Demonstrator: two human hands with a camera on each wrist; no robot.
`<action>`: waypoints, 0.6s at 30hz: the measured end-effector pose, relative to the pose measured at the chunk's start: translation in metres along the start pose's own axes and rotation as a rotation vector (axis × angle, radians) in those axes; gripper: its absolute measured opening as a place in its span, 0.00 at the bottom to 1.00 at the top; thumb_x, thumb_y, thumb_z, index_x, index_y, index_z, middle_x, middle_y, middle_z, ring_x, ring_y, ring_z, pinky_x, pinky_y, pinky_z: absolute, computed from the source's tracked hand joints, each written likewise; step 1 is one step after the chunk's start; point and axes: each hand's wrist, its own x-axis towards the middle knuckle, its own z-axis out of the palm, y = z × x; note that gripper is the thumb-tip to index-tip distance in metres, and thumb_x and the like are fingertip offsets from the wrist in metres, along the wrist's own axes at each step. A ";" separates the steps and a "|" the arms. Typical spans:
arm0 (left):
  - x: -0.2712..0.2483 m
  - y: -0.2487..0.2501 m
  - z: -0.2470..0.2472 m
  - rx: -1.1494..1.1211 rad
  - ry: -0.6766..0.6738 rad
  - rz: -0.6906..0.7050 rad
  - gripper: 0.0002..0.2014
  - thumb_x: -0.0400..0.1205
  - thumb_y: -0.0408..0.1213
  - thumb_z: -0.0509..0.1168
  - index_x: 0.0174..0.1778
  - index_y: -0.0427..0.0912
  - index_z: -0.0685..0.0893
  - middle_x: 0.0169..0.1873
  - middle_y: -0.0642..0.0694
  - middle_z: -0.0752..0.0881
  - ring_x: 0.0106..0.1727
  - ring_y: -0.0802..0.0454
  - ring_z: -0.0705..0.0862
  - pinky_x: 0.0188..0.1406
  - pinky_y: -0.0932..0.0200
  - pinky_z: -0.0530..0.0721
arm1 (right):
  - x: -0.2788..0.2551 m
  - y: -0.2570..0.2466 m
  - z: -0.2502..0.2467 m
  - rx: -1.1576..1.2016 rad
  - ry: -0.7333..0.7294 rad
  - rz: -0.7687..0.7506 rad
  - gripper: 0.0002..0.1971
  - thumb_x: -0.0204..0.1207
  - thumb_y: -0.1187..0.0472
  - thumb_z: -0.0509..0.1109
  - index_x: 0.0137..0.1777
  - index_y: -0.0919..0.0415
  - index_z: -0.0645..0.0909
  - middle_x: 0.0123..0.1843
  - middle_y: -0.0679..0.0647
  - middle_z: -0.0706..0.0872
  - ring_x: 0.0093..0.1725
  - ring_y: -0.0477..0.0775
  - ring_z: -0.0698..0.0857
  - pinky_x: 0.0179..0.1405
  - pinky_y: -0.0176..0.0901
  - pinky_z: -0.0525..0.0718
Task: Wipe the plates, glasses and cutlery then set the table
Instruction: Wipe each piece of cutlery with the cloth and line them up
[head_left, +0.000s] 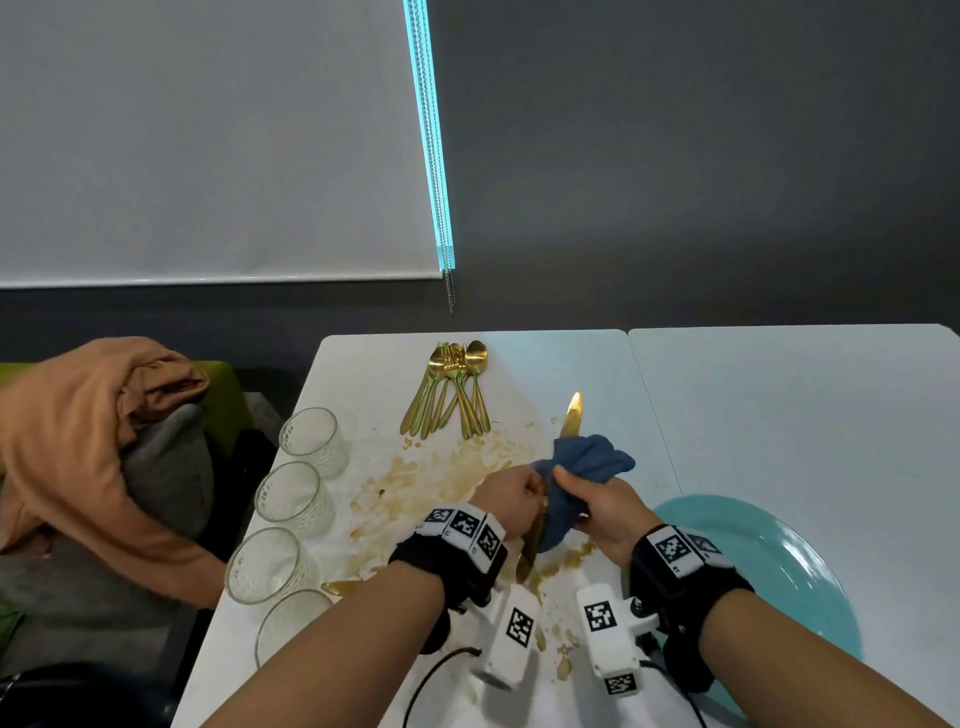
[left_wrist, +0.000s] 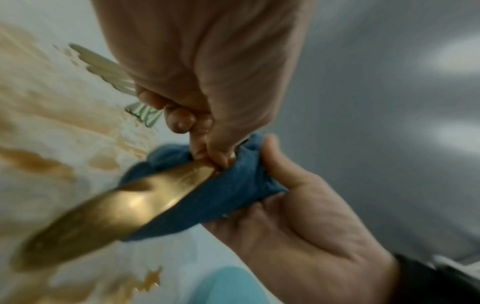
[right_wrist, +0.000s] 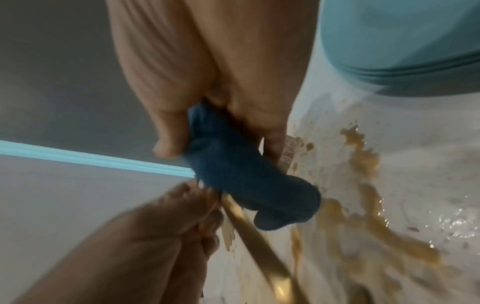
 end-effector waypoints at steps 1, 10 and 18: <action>-0.002 0.003 0.001 0.014 -0.008 0.017 0.03 0.82 0.35 0.60 0.44 0.44 0.77 0.51 0.37 0.84 0.54 0.38 0.83 0.57 0.49 0.82 | 0.001 -0.001 0.002 -0.006 0.044 -0.016 0.10 0.75 0.64 0.72 0.54 0.66 0.82 0.53 0.64 0.87 0.50 0.59 0.87 0.47 0.51 0.85; -0.015 0.000 -0.001 0.047 -0.008 0.013 0.13 0.81 0.38 0.64 0.31 0.51 0.71 0.45 0.46 0.87 0.55 0.44 0.84 0.61 0.50 0.79 | 0.005 -0.065 -0.022 -0.109 0.366 -0.226 0.09 0.66 0.65 0.78 0.38 0.65 0.80 0.50 0.66 0.87 0.52 0.65 0.86 0.53 0.54 0.84; -0.014 -0.002 -0.009 -0.137 0.113 -0.092 0.13 0.82 0.37 0.63 0.31 0.50 0.72 0.37 0.53 0.86 0.53 0.48 0.86 0.61 0.49 0.81 | -0.014 -0.074 -0.043 -0.169 0.232 -0.257 0.15 0.73 0.56 0.74 0.52 0.67 0.81 0.57 0.64 0.86 0.56 0.61 0.85 0.60 0.55 0.82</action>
